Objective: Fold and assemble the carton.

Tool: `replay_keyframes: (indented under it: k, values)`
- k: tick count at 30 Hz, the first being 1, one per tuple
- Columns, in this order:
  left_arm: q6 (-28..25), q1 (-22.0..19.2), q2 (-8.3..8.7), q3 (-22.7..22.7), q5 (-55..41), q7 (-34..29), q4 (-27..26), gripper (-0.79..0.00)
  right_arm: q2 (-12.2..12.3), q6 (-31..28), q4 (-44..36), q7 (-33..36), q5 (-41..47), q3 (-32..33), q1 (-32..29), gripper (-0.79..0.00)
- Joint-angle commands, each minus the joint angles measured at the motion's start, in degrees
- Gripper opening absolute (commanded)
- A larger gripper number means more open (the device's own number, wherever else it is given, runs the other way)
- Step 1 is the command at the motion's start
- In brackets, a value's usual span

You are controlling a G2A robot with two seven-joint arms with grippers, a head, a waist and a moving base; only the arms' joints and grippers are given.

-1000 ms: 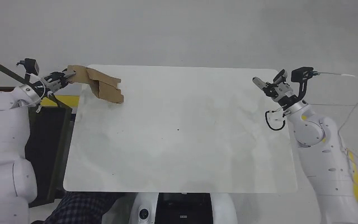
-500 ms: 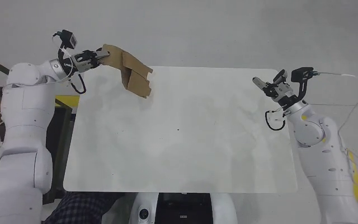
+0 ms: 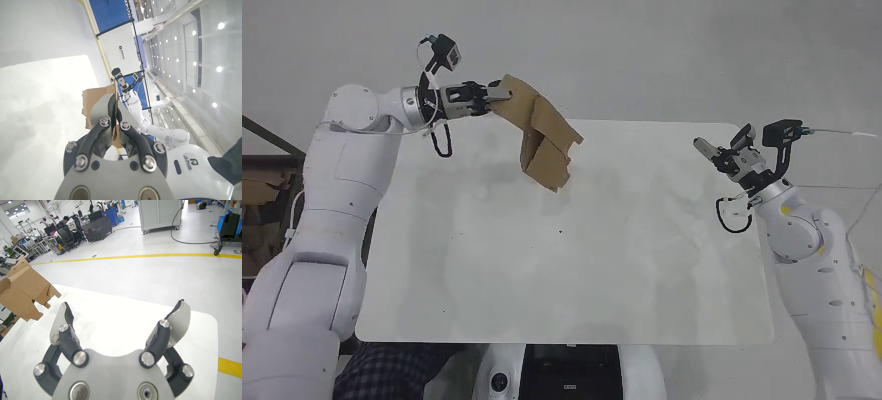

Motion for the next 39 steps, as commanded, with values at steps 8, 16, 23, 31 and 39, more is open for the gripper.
replay_keyframes:
  k: [8, 16, 23, 31, 39]
  values:
    - [0.11, -0.33, -1.71, 3.71, -2.52, -1.21, -1.80, -0.785, 0.00, 0.00, 0.00, 0.00, 0.00, 0.00, 0.00, 0.000]
    - [0.02, -0.44, -2.47, 5.07, -3.92, -2.55, -2.22, -0.785, 0.00, 0.00, 0.00, 0.00, 0.00, 0.00, 0.00, 0.000]
    - [0.01, -0.45, -2.49, 5.13, -3.90, -2.73, -2.24, -0.785, 0.00, 0.00, 0.00, 0.00, 0.00, 0.00, 0.00, 0.000]
    - [0.01, -0.45, -2.49, 5.13, -3.90, -2.73, -2.24, -0.785, 0.00, 0.00, 0.00, 0.00, 0.00, 0.00, 0.00, 0.000]
    - [0.01, -0.45, -2.49, 5.13, -3.90, -2.73, -2.24, -0.785, -0.21, -0.18, -0.37, 2.32, 5.02, -0.46, -1.04, 0.000]
